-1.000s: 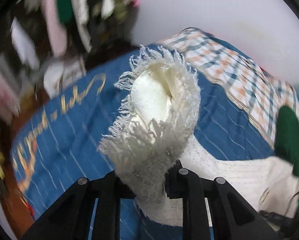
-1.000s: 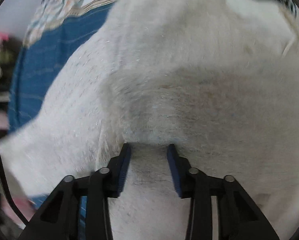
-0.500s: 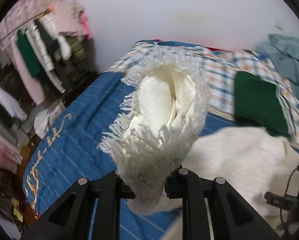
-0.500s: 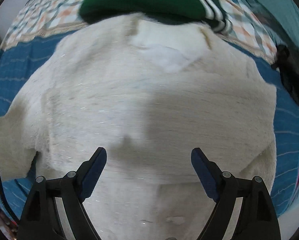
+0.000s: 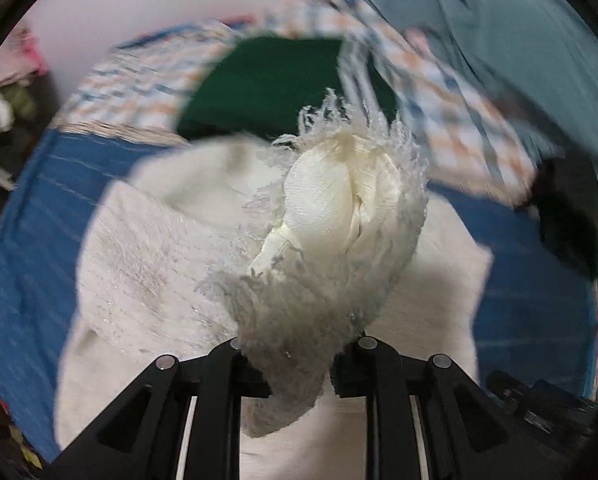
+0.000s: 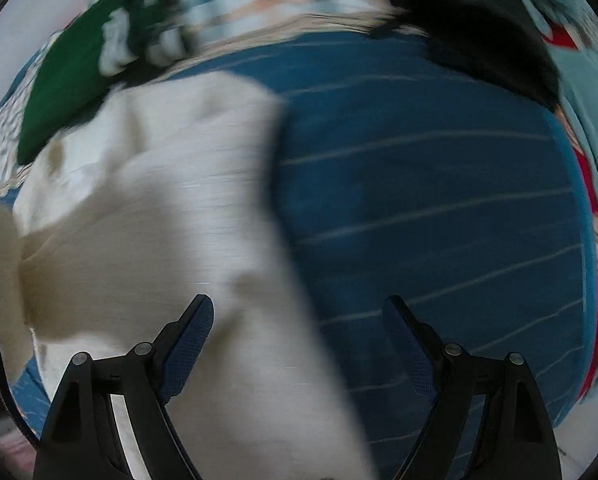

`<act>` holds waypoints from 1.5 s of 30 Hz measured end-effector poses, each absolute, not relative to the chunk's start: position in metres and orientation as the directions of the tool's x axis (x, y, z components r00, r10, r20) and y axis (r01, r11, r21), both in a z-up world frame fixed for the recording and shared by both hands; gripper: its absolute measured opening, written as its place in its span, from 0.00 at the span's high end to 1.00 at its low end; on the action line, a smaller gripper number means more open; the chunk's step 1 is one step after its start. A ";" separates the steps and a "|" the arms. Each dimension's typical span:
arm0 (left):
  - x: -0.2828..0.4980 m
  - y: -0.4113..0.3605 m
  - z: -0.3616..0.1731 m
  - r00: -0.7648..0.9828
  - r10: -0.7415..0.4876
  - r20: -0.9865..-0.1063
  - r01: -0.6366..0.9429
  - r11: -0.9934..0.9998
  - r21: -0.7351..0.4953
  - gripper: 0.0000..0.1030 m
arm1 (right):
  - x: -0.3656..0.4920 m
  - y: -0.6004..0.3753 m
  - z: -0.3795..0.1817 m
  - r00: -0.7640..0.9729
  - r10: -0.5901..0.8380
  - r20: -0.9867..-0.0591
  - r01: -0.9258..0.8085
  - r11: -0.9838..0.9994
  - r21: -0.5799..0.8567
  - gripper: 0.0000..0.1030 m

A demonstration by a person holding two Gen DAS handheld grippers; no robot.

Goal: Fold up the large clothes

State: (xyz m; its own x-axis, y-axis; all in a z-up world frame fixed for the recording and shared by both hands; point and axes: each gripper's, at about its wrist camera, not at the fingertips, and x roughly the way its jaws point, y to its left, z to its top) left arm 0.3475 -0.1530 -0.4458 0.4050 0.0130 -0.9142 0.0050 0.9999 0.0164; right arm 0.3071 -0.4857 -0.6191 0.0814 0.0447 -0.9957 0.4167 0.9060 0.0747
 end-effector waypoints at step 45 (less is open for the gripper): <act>0.221 0.094 -0.556 0.185 0.396 -0.899 -0.365 0.877 0.311 0.00 | 0.352 -0.458 -0.620 0.057 0.257 -0.965 0.223 0.939 0.263 0.50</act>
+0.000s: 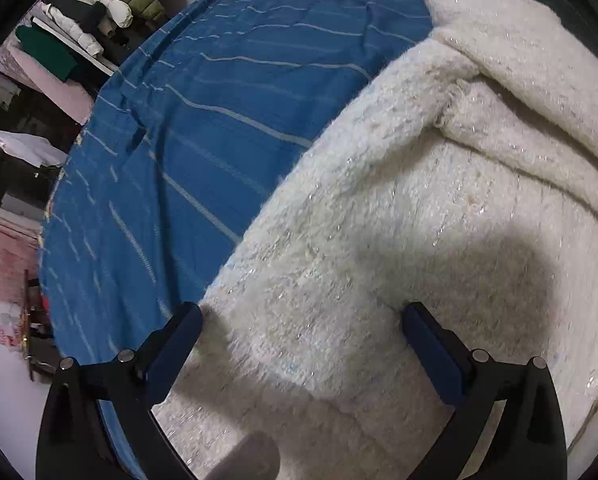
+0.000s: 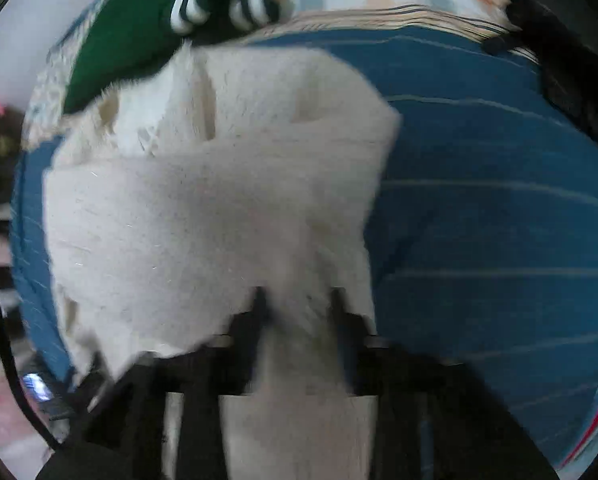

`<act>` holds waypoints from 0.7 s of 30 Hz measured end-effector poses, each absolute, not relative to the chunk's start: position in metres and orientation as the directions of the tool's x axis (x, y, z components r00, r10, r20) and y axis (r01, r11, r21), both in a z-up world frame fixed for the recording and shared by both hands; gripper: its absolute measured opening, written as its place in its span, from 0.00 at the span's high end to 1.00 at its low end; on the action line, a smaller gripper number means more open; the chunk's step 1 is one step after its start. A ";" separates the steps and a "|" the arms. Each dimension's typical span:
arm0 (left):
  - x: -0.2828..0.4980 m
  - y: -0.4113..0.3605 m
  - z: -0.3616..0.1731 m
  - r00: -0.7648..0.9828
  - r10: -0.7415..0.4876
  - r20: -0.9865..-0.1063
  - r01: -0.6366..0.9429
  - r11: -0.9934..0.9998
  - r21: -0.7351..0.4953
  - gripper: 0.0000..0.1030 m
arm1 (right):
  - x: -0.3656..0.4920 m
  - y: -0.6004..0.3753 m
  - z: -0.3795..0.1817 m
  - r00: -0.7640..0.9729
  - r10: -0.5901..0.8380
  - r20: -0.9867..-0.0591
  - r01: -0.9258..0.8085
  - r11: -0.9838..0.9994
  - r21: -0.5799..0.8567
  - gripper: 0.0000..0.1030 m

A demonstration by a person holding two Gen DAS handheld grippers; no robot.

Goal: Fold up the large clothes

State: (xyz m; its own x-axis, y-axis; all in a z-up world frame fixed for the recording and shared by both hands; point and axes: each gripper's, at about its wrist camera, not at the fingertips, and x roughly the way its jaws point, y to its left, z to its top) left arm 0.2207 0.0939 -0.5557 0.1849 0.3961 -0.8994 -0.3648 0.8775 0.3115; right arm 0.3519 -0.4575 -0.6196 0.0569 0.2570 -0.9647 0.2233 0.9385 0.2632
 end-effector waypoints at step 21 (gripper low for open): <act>0.243 0.008 -0.552 0.090 0.458 -0.884 -0.341 0.848 0.405 0.00 | 0.331 -0.489 -0.683 -0.032 0.292 -0.956 0.240 0.930 0.277 0.91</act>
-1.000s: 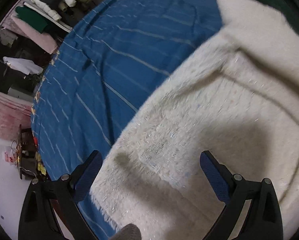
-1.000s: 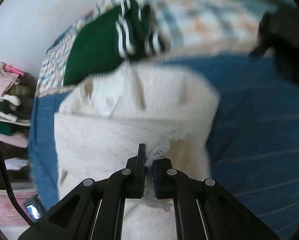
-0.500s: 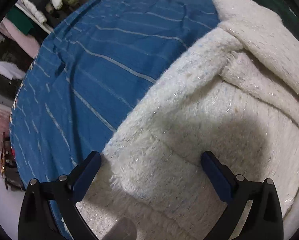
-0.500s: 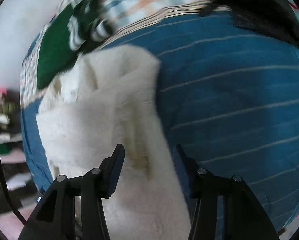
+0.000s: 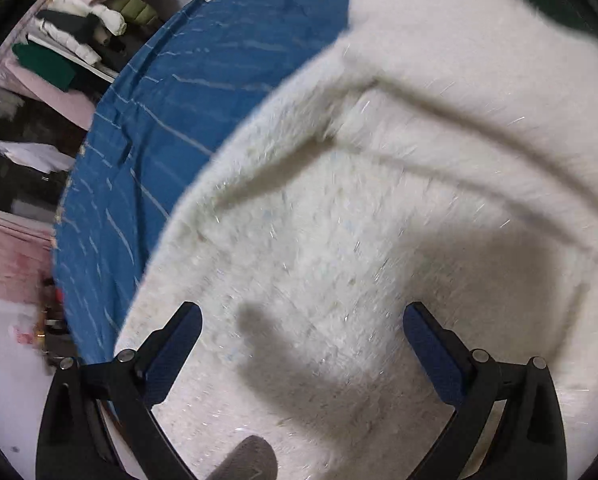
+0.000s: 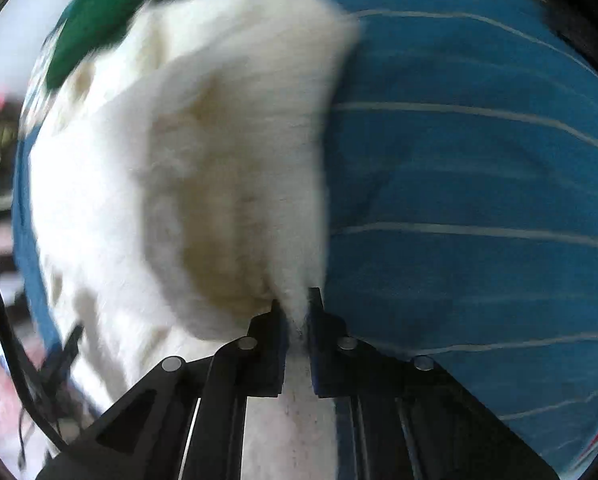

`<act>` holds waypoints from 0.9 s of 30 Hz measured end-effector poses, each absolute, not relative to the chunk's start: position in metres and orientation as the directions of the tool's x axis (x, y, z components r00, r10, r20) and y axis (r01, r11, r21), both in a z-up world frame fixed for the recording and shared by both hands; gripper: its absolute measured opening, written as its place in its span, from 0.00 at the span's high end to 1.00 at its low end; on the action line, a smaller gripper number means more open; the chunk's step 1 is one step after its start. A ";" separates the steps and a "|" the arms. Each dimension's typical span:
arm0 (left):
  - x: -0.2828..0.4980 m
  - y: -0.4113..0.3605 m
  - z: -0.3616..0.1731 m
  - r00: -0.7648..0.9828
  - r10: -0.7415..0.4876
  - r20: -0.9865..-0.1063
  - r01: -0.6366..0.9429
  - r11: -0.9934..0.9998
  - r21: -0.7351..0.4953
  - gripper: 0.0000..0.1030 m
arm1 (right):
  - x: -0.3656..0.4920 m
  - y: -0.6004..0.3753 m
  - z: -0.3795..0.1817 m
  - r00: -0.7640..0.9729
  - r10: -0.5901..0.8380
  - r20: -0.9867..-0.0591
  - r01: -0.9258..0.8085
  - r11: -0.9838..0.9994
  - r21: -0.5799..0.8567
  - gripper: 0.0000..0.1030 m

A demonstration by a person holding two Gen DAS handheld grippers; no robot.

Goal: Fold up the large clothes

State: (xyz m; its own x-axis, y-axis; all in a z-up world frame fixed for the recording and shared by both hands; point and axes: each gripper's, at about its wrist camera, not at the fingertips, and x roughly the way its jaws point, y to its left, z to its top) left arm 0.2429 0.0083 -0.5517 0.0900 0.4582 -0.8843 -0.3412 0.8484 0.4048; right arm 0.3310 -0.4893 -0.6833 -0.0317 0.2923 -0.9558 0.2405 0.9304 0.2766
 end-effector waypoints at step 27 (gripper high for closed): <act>0.222 -0.038 -0.557 -0.063 0.628 -0.776 -0.388 0.701 0.598 0.00 | 0.384 -0.615 -0.654 -0.067 0.560 -0.825 0.291 0.802 0.521 0.54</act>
